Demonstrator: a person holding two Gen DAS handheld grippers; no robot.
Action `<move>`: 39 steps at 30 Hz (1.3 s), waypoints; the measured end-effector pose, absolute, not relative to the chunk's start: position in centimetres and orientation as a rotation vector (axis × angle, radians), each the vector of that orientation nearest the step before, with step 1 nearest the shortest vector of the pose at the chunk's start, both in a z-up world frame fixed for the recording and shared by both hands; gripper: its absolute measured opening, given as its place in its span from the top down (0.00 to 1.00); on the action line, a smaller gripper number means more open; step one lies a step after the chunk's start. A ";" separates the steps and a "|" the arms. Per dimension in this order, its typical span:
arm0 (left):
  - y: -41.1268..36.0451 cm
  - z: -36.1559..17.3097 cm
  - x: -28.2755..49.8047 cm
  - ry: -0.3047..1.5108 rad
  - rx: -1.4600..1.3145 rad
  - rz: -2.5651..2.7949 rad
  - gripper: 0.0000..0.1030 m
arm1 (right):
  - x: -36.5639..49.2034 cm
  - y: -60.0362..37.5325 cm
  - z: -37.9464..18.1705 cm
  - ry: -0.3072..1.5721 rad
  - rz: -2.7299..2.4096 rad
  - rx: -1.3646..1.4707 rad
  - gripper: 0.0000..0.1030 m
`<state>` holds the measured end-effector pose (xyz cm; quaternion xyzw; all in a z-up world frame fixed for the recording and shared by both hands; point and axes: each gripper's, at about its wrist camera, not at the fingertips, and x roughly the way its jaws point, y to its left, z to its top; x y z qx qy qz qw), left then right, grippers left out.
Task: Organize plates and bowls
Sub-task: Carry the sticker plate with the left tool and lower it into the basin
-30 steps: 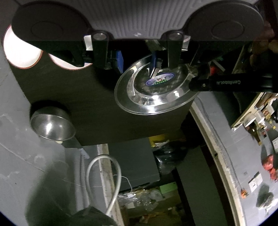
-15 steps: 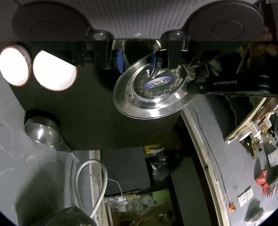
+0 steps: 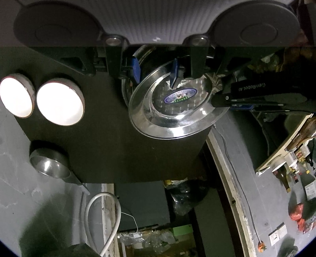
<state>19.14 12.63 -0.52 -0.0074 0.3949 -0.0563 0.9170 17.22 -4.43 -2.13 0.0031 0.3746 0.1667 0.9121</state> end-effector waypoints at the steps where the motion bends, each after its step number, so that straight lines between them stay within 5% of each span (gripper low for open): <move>1: 12.5 -0.6 19.1 0.813 -0.007 -0.115 0.72 | 17.2 -4.5 -2.2 0.774 0.343 0.008 0.65; 23: 10.9 -1.5 18.8 0.836 0.089 -0.101 0.70 | 17.2 -4.8 -3.5 0.789 0.341 0.020 0.64; 33: 10.7 -1.6 18.6 0.836 0.089 -0.106 0.71 | 16.8 -4.3 -3.6 0.774 0.349 -0.021 0.55; 35: 10.9 -1.6 18.6 0.837 0.085 -0.098 0.69 | 16.8 -4.2 -3.7 0.771 0.354 -0.029 0.49; 39: 11.6 -0.9 18.5 0.821 0.065 -0.070 0.46 | 16.8 -4.1 -4.2 0.785 0.344 -0.026 0.32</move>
